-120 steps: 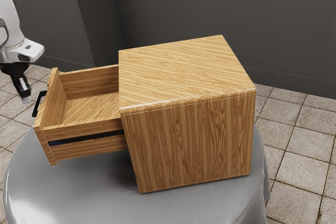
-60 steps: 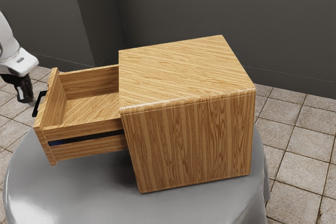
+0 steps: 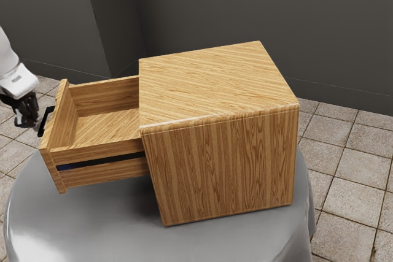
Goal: Push the drawer handle with one arm to close the drawer
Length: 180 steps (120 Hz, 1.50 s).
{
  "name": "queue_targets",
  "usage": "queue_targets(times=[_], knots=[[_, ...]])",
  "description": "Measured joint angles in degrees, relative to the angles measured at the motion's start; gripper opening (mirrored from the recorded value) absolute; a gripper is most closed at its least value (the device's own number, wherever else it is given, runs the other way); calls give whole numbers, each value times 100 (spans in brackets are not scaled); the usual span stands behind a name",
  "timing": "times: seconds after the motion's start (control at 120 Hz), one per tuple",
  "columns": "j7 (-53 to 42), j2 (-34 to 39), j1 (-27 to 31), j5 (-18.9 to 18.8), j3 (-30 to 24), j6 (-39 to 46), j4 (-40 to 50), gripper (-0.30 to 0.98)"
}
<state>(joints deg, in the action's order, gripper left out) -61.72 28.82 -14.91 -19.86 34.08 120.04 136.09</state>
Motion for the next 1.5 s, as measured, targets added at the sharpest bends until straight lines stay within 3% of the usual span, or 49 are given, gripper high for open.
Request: queue_targets(times=[0.908, 1.5], knots=[[-243, -53, -56, 77, -482, 436, 174, -10], [-105, -246, -72, 766, -721, 1096, 254, -10]])
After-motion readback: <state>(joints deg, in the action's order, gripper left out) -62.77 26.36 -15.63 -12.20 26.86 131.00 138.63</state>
